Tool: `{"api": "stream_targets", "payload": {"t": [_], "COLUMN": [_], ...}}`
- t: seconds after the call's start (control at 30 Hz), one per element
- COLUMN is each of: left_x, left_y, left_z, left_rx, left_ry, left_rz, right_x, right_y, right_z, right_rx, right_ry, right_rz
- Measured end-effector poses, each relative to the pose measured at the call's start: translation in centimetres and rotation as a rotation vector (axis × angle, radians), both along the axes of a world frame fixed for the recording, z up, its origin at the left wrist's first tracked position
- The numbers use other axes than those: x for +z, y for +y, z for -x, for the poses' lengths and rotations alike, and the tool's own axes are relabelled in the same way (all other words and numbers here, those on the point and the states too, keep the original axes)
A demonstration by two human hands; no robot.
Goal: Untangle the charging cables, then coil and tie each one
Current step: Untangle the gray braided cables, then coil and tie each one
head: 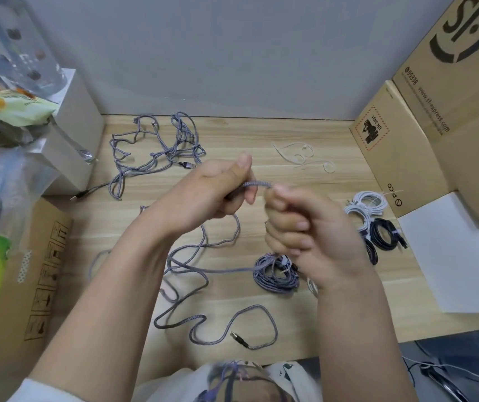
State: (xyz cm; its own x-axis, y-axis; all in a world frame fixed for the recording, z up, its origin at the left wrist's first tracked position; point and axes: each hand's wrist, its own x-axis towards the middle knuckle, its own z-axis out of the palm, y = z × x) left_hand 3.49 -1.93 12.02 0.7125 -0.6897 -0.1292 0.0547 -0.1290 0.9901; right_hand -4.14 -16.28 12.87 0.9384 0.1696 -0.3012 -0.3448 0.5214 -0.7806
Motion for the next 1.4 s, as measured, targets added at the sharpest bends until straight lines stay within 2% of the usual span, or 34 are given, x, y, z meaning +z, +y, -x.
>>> {"api": "stream_targets", "payload": {"t": [0.07,0.1,0.2,0.33,0.43,0.57,0.63,0.7,0.83,0.93,1.0,1.03,1.1,1.17,1.2,1.3,1.4], "left_x": [-0.3,-0.4,-1.0,-1.2,-1.0,-0.3,-0.5,-0.6,-0.7,-1.3,-1.6,-1.7,-1.9,-2.7,-3.2,-4.5,-4.7], "left_y": [0.4,0.5,0.7,1.4,1.0,0.1,0.3,0.0,-0.6,-0.8,-0.7,-0.7,-0.2,0.6,1.1,1.5,1.4], "left_z": [0.1,0.2,0.8,0.8,0.4,-0.1,-0.6,-0.6,-0.5,-0.2,0.1,0.2,0.0,-0.6,-0.8,-0.4,0.7], "left_rx": [0.0,-0.01,-0.111,-0.321,-0.441,-0.299,-0.124,0.044,0.333,0.38,0.348,0.324,0.288,0.283,0.298,0.239,0.17], "left_ry": [-0.05,-0.048,0.047,0.364,0.55,0.838,0.87,0.793,0.535,0.425,0.347,0.301,0.17,0.018,-0.038,-0.037,0.003], "left_rz": [-0.045,-0.063,0.011,0.432,0.783,1.046,1.046,1.06,0.88,0.707,0.579,0.524,0.412,0.212,0.083,-0.145,-0.09], "right_x": [0.3,0.4,0.5,-0.7,-1.6,-2.2,-2.4,-2.6,-2.4,-1.8,-1.5,-1.4,-0.9,-0.3,0.0,0.5,0.4], "right_y": [-0.9,-1.2,-1.1,-0.9,-0.4,0.9,1.7,2.2,3.2,3.5,3.6,3.6,3.4,2.9,2.7,2.4,2.2], "right_z": [-0.1,-0.1,-0.3,-0.9,-1.2,-1.1,-0.9,-0.6,-0.2,-0.2,0.0,0.1,0.4,0.6,0.6,0.4,0.3], "right_rx": [0.01,-0.004,-0.131,-0.298,-0.254,-0.074,0.031,0.123,0.25,0.272,0.278,0.276,0.256,0.227,0.216,0.166,0.093], "right_ry": [-0.045,-0.063,-0.057,-0.1,-0.087,-0.009,0.052,0.109,0.137,0.115,0.114,0.124,0.144,0.11,0.083,0.017,-0.012], "right_rz": [-0.249,-0.29,-0.236,0.044,0.226,0.233,0.188,0.187,0.338,0.482,0.507,0.442,0.133,-0.15,-0.192,-0.007,0.191]}}
